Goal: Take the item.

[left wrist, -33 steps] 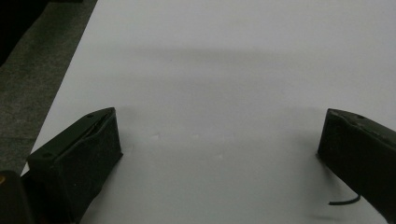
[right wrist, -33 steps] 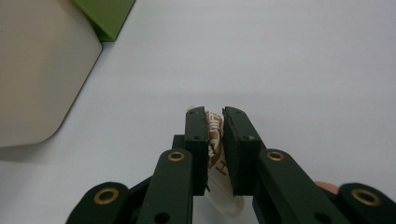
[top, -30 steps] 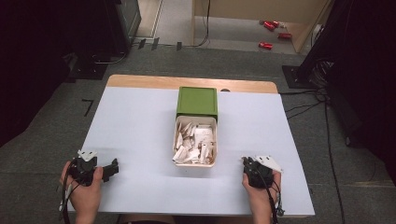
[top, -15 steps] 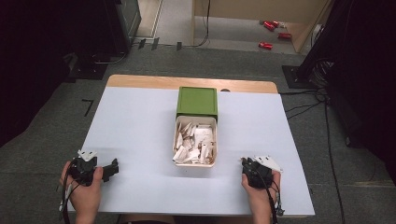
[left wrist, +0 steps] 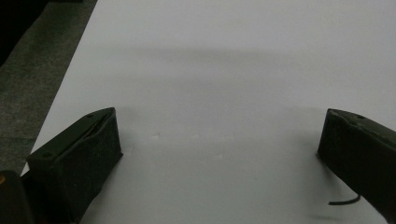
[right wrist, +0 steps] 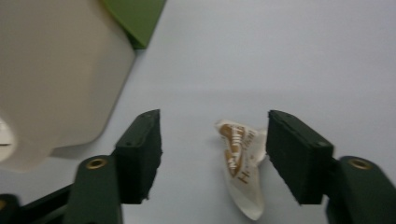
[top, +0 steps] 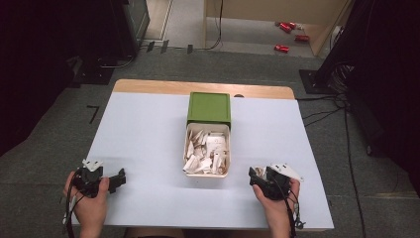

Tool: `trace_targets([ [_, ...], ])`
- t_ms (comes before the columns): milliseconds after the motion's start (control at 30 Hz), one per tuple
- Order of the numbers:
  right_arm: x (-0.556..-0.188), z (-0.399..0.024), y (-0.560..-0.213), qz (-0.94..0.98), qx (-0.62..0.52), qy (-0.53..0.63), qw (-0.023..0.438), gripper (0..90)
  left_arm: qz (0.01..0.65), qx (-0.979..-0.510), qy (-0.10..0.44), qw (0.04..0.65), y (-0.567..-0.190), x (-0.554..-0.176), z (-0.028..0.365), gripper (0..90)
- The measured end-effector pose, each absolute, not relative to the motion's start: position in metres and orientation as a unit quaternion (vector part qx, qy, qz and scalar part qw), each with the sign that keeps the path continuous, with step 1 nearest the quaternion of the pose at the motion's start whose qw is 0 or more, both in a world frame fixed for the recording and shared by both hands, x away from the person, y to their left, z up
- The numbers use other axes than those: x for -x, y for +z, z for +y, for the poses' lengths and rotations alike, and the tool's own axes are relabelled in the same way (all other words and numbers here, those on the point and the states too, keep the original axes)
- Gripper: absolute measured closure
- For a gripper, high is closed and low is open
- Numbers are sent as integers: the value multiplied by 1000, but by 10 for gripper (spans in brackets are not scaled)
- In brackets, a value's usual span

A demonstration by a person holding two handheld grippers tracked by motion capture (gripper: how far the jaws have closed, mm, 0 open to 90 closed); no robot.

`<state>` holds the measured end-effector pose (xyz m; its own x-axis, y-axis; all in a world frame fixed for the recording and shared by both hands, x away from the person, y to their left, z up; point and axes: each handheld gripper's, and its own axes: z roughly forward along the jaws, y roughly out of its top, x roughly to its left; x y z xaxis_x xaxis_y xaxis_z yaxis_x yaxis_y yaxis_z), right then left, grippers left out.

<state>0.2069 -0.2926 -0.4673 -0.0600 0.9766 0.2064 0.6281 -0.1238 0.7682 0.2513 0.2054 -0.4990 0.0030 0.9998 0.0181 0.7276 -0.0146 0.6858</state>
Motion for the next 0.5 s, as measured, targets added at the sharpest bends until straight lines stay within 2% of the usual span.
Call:
trace_targets([
  [200,-205,-288,-455,624,-638,392,225,212,654,-660,267,256,-499,-251,205,0],
  [500,-201,-275,-442,634,-626,393,230,191,654,-660,267,255,-499,-251,205,0],
])
